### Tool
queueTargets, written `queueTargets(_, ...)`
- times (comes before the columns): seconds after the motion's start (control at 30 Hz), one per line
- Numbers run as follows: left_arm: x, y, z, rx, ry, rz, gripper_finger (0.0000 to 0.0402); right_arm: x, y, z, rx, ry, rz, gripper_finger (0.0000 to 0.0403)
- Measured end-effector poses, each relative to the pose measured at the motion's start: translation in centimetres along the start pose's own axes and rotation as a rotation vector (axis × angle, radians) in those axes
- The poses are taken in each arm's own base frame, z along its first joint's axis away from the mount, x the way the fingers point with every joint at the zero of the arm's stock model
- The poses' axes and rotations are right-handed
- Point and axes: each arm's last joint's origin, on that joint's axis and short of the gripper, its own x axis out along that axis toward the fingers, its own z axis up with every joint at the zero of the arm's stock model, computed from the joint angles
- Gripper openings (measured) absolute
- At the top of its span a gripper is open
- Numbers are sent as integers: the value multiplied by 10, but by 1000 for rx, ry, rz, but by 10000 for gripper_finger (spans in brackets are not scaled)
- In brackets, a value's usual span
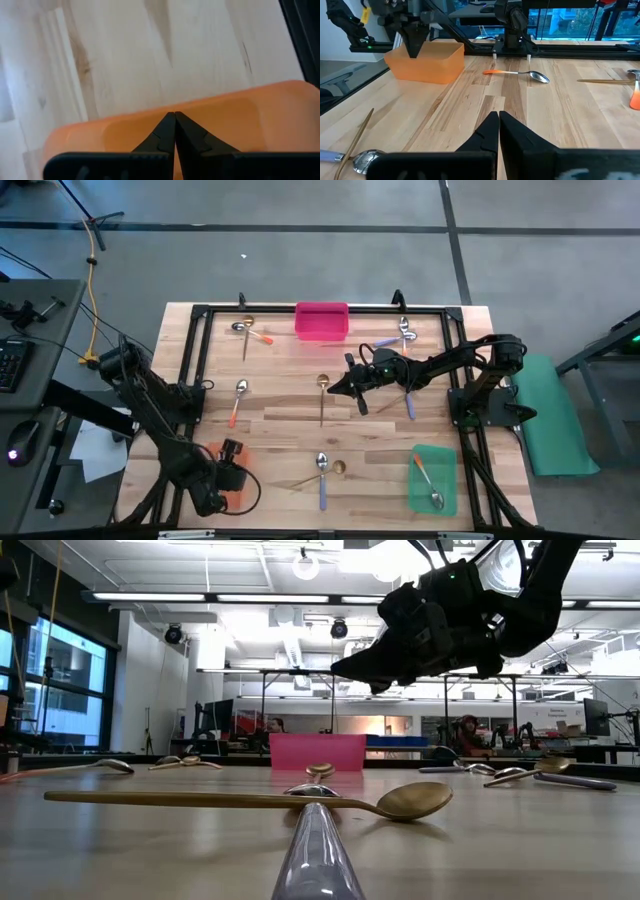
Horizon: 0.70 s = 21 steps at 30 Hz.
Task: Sort silverware by color (type)
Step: Adjust the orange bin, then put the gold spoon into the red bin
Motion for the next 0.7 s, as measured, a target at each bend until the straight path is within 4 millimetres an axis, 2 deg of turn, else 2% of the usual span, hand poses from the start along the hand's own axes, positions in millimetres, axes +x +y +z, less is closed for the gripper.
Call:
queueTargets(0.1,-12,7,-6,-42,0,46,0,0,0,0,0,1,0,0)
queueTargets(0.17,-13,12,-14,-78,4,54,0,0,0,0,0,1,0,0)
queueTargets(0.43,16,26,-40,-163,-22,0,0,0,0,0,1,1,-5,0)
queueTargets(0.57,19,31,-40,-162,-33,27,0,0,0,0,1,1,-5,0)
queueTargets(0.7,14,33,-34,-119,-63,25,0,0,0,0,4,1,-4,0)
